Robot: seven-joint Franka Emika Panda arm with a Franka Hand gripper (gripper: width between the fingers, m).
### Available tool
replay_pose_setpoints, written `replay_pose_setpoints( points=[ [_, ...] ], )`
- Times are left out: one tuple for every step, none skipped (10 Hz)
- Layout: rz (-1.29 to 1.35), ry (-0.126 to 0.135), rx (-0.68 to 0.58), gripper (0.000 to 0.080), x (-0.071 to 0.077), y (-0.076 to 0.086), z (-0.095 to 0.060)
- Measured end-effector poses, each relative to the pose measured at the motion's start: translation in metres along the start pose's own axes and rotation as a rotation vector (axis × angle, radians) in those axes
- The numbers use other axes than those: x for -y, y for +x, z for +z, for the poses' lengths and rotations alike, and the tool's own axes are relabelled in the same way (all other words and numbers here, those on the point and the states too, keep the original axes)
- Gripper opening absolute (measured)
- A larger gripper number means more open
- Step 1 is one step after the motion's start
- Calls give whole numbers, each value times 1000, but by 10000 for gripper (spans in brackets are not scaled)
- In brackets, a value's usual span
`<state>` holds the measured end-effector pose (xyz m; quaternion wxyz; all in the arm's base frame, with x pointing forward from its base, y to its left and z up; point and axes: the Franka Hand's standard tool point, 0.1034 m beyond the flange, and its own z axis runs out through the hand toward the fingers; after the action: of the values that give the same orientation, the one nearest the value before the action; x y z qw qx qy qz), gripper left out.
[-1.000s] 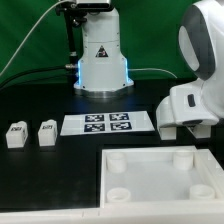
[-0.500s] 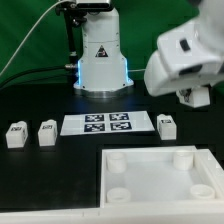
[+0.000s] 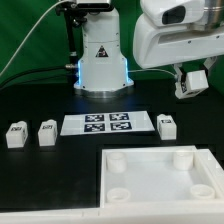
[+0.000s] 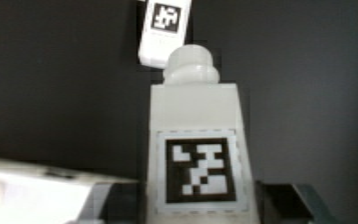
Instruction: Assemble one leg
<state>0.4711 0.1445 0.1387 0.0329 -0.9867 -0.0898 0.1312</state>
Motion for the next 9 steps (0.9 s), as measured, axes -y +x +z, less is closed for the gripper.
replay_pose_setpoints(
  points=[
    [-82, -3, -62, 291, -13, 9, -9],
    [-103, -11, -175, 291, -34, 33, -38],
    [-98, 19, -274, 291, -46, 49, -63],
    [-55, 73, -369, 291, -53, 61, -83],
    [-3, 131, -365, 291, -49, 61, -85],
    [-15, 110, -476, 291, -54, 71, -89],
    [0, 78, -589, 292, -60, 70, -87],
    [3, 60, -631, 292, -62, 68, -83],
    [0, 7, -751, 292, -73, 72, -87]
  ],
)
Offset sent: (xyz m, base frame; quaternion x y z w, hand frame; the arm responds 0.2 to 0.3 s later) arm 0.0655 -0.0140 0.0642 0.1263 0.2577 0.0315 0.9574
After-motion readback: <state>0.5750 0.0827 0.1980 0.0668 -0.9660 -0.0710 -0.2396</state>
